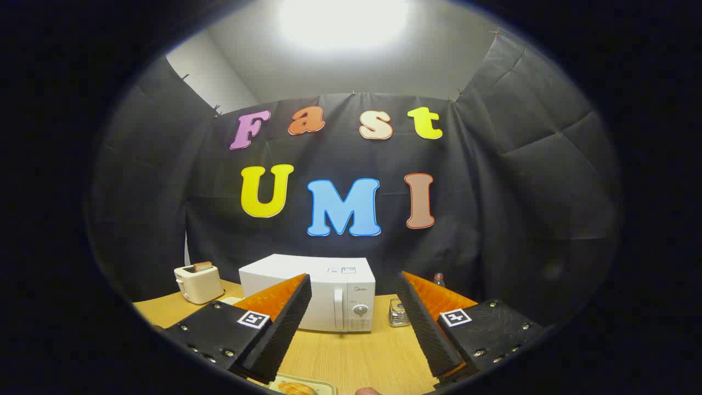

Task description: Open the microwave, put the food inside, and close the microwave door.

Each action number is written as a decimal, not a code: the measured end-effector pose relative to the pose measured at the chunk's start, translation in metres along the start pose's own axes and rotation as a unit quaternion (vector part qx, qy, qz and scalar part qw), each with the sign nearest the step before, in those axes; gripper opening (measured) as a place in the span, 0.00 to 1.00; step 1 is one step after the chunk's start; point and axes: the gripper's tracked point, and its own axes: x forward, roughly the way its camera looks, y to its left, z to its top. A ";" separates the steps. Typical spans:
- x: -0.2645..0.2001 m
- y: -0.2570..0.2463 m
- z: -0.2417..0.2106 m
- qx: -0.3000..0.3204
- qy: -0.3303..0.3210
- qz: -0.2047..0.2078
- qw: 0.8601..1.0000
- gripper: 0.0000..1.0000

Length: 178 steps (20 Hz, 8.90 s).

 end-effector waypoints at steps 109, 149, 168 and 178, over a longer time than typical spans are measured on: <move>0.051 0.156 -0.209 -0.015 0.242 0.071 0.968 0.22; -0.092 0.360 -0.119 0.031 0.166 0.364 0.916 0.56; -0.020 0.162 -0.120 0.050 0.180 0.178 0.966 1.00; -0.026 0.118 -0.204 0.053 0.301 0.129 0.943 1.00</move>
